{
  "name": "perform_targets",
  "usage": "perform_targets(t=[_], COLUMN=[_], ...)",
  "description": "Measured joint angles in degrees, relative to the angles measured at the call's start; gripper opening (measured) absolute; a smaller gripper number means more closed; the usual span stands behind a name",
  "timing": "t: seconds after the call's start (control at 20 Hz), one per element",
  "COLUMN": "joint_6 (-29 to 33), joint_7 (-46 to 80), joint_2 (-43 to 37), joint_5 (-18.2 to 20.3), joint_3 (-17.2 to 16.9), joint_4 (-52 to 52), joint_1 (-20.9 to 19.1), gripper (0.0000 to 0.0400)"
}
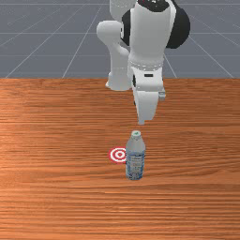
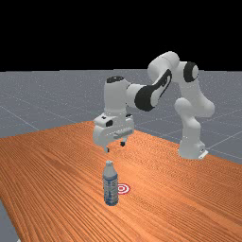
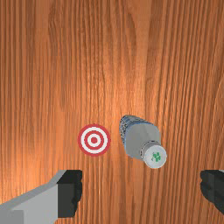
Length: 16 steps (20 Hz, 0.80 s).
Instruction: Pick up the bottle and put it on the marker
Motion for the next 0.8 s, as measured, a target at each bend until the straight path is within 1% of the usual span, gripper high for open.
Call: perform_targets(t=[0.05, 0.1, 0.15, 0.2, 0.3, 0.35, 0.4, 0.45, 0.5, 0.6, 0.75, 0.8], joint_6=[0.30, 0.34, -0.19, -0.57, -0.69, -0.38, 0.20, 1.23, 0.46, -0.58, -2.44, -2.37], joint_7=[-0.01, 0.74, 2.58, 3.32, 3.45, 2.88, 1.39, 1.10, -0.34, -5.14, -6.10, -4.68], joint_2=[0.11, 0.28, 0.63, 0.80, 0.80, 0.67, 0.52, 0.08, 0.28, 0.06, -0.70, -0.68], joint_5=[0.04, -1.06, -3.84, -5.31, -6.18, -5.53, -3.25, -2.70, -0.67, 6.59, 8.28, 5.97], joint_3=[0.02, -0.42, -1.55, -2.15, -2.59, -2.36, -1.47, -1.25, -0.44, 2.33, 2.71, 1.86], joint_4=[-0.19, -0.20, 0.17, 0.31, 0.25, 0.03, -0.22, -1.06, -0.47, -0.18, 1.04, 1.68], joint_1=[-0.04, 0.43, 1.66, 2.26, 2.40, 1.98, 0.91, 0.63, -0.24, -3.38, -4.15, -3.26], gripper=[0.0400, 0.0400, 0.0400, 0.0400, 0.0400, 0.0400, 0.0400, 0.0400, 0.0400, 0.0400, 0.0400, 0.0400])
